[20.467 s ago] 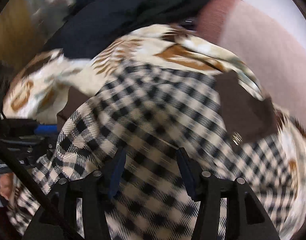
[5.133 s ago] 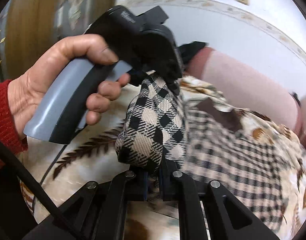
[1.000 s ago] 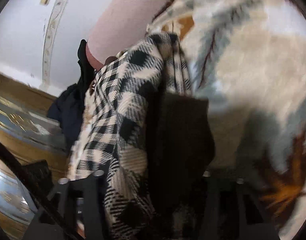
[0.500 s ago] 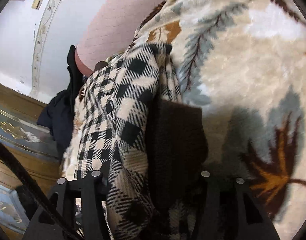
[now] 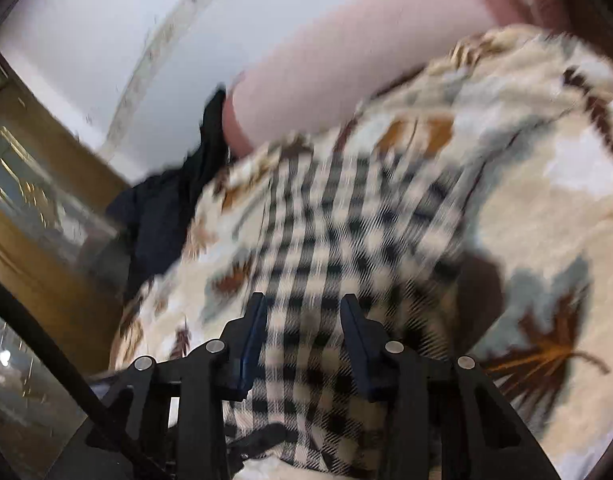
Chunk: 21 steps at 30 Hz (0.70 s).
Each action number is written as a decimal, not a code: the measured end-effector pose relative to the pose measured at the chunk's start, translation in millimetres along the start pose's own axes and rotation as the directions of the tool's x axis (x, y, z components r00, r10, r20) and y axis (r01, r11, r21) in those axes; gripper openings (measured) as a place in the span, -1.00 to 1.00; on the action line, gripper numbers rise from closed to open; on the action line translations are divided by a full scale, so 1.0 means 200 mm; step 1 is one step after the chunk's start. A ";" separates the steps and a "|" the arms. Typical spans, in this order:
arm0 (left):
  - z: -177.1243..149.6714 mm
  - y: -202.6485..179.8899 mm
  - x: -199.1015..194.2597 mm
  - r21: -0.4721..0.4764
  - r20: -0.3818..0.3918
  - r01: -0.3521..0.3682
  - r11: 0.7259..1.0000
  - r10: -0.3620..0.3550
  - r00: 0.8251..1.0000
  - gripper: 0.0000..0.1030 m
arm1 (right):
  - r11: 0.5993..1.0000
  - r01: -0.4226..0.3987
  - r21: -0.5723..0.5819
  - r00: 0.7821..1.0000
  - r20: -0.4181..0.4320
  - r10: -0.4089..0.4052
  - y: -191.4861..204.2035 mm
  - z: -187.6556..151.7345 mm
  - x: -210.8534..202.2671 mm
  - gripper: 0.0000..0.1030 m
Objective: Fold large clothes
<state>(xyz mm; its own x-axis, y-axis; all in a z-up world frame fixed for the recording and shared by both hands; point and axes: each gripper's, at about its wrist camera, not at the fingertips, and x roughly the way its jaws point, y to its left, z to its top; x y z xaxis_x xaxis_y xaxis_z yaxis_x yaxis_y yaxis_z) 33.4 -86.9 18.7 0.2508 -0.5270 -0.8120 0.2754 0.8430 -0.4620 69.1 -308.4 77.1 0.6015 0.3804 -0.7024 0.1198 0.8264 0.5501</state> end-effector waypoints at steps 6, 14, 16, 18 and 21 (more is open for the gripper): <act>-0.11 0.02 -0.16 0.072 0.040 -0.050 0.996 0.047 0.998 0.25 | 0.987 0.135 0.091 0.990 0.030 -0.138 -0.16 0.01 -0.02 -0.78; -0.25 0.16 -0.36 0.063 0.149 -0.207 0.976 0.195 0.969 0.29 | 0.991 -0.136 -0.021 0.991 -0.003 0.136 0.18 -0.02 0.08 -0.65; -0.26 0.19 -0.42 0.039 0.169 -0.230 0.972 0.220 0.961 0.31 | 0.981 -0.194 -0.007 0.979 -0.072 0.193 0.23 -0.06 0.20 -0.65; -0.27 0.22 -0.49 0.021 0.203 -0.253 0.967 0.244 0.948 0.32 | 0.974 -0.224 0.018 0.960 -0.168 0.224 0.22 -0.12 0.33 -0.64; -0.27 0.22 -0.58 0.007 0.271 -0.297 0.955 0.284 0.920 0.44 | 0.970 -0.231 0.070 0.948 -0.207 0.240 0.18 -0.20 0.40 -0.64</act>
<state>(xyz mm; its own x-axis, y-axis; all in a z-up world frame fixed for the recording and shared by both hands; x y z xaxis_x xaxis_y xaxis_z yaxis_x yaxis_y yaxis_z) -34.3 18.1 73.6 0.5602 -0.2744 -0.7816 0.1949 0.9607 -0.1976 89.2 -231.9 22.6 0.4357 0.6454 -0.6274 0.0323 0.6854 0.7275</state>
